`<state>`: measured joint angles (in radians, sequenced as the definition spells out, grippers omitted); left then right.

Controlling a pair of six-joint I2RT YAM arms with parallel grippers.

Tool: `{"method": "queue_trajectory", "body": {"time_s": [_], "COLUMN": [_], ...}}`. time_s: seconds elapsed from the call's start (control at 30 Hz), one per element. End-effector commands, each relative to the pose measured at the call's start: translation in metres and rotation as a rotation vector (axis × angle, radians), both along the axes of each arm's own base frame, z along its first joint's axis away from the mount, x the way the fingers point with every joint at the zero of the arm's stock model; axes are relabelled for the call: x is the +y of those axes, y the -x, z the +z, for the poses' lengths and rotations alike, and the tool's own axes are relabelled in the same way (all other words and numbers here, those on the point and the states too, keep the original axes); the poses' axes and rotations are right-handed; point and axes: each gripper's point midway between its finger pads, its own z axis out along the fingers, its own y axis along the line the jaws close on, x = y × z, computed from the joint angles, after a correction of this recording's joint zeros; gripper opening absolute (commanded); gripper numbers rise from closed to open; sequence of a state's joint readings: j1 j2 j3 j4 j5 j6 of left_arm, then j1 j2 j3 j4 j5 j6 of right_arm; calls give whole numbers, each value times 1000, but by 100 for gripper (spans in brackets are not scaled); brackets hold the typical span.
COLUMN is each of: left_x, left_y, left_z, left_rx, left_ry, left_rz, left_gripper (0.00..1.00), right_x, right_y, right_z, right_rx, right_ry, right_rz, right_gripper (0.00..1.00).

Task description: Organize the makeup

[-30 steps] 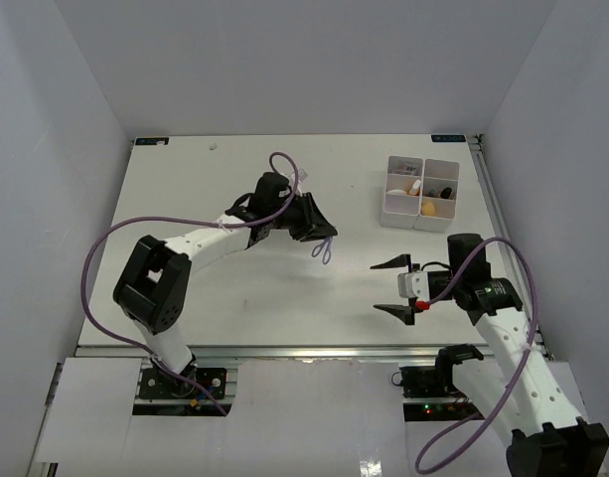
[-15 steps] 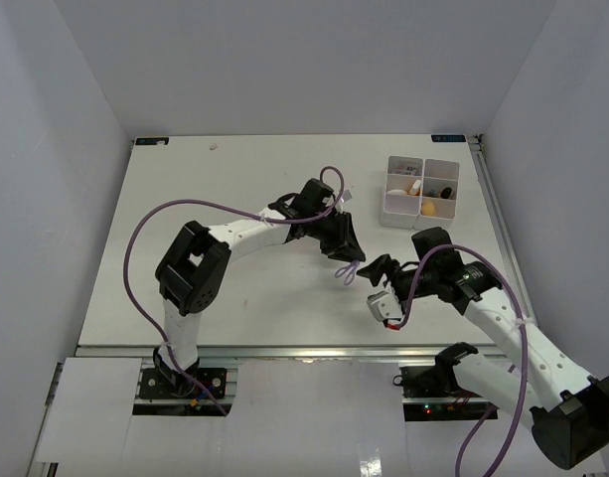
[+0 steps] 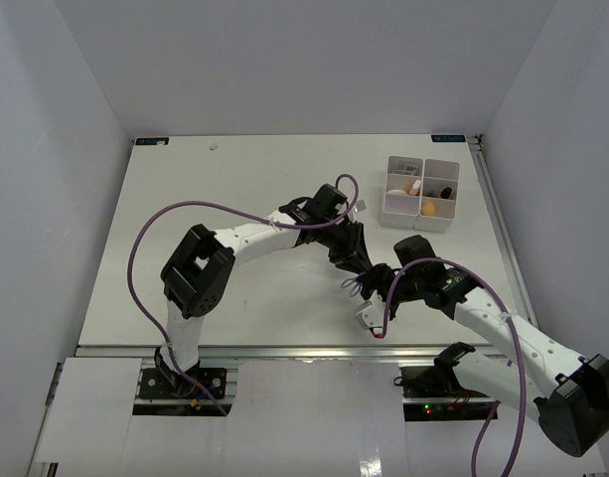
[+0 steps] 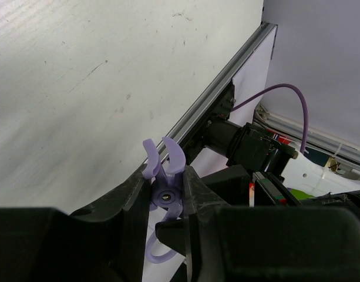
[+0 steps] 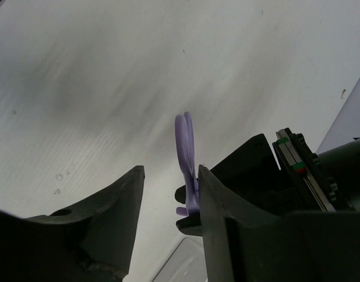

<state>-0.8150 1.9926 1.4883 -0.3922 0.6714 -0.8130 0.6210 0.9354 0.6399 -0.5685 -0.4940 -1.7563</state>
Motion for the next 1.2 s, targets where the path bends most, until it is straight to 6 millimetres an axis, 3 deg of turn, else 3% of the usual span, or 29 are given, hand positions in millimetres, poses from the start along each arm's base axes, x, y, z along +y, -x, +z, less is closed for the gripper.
{"method": "queue_trajectory", "body": {"time_s": [0.0, 0.47, 0.57, 0.7, 0.87, 1.07, 1.17], "left_x": [-9, -11, -11, -13, -10, 3, 18], "left_y": [7, 8, 8, 8, 5, -9, -26], "left_z": [16, 17, 15, 20, 25, 43, 49], "left_rx": [-13, -19, -15, -23, -36, -85, -136], "left_ry": [33, 33, 30, 43, 50, 56, 29], "left_rz": [-34, -41, -42, -53, -49, -8, 44], "left_gripper": [20, 23, 34, 60, 76, 83, 86], "right_x": [7, 11, 10, 9, 8, 4, 3], "right_y": [-12, -7, -5, -2, -1, 3, 10], "right_z": [7, 6, 6, 5, 5, 2, -2], "right_rx": [-53, -36, -26, -10, -8, 3, 37], "right_ry": [-14, -8, -8, -11, -15, -12, -20], "right_rz": [-14, -6, -8, -13, -18, -29, -35], "right_gripper": [44, 20, 14, 8, 8, 8, 8]}}
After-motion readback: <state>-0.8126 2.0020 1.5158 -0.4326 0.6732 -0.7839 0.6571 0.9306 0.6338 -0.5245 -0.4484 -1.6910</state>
